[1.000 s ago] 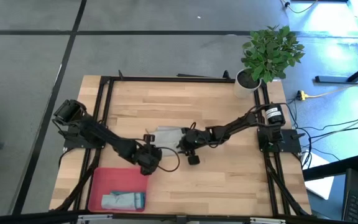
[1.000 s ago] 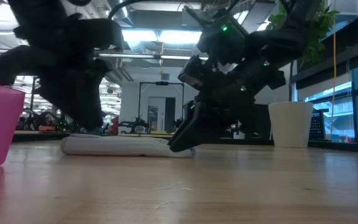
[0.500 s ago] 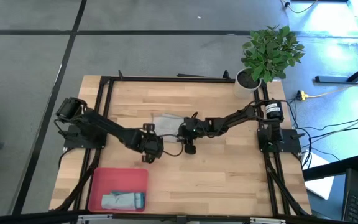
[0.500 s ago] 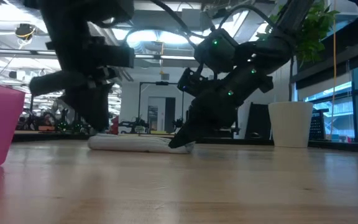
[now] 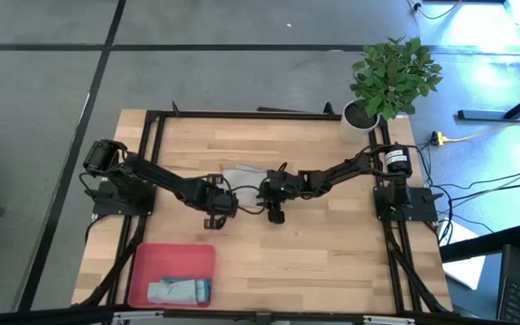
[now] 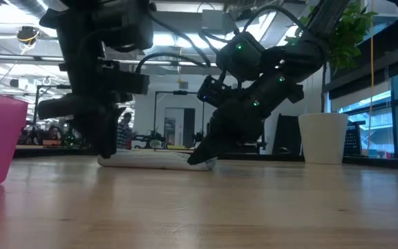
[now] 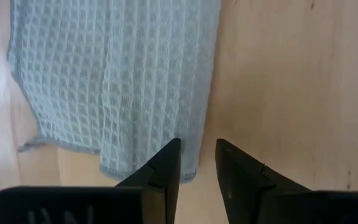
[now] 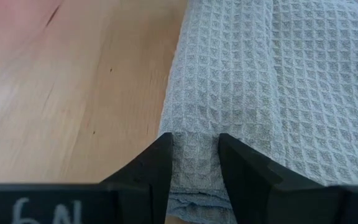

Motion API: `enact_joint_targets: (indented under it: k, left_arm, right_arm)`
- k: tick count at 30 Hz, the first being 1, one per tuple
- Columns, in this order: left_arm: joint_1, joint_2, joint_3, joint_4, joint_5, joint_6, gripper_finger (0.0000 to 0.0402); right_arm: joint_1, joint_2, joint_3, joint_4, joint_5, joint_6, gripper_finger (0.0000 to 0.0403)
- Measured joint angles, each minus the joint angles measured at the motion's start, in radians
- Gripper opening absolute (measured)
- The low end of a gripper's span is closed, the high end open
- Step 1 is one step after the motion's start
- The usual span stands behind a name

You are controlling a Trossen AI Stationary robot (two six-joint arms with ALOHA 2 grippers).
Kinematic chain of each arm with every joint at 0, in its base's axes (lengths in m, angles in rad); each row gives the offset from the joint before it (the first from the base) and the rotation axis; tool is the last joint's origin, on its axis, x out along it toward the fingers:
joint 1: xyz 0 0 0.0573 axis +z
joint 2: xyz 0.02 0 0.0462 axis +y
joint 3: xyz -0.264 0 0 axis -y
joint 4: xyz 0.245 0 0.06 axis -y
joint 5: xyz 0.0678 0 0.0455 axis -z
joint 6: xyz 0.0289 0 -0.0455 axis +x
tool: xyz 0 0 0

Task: Roll microfiber towels into tight, uniform cylinder then place into a basket
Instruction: Roll the gray towel

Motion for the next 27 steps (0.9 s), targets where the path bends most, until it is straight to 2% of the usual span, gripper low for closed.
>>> enact_joint_targets:
  k: [8,23,27]
  left_arm:
    - [0.024,0.001,0.0,0.027,-0.007,0.02,0.009]
    - [0.031,0.08,0.004,0.058,-0.007,0.019,0.009]
    - [0.032,0.086,0.004,0.058,-0.006,0.017,0.0076]
  right_arm:
    - [0.0,0.0,0.0,0.0,-0.002,0.0,0.0134]
    - [0.0,-0.001,0.0,0.0,-0.002,-0.001,0.0134]
    - [0.0,-0.001,0.0,0.0,-0.002,0.006,0.0134]
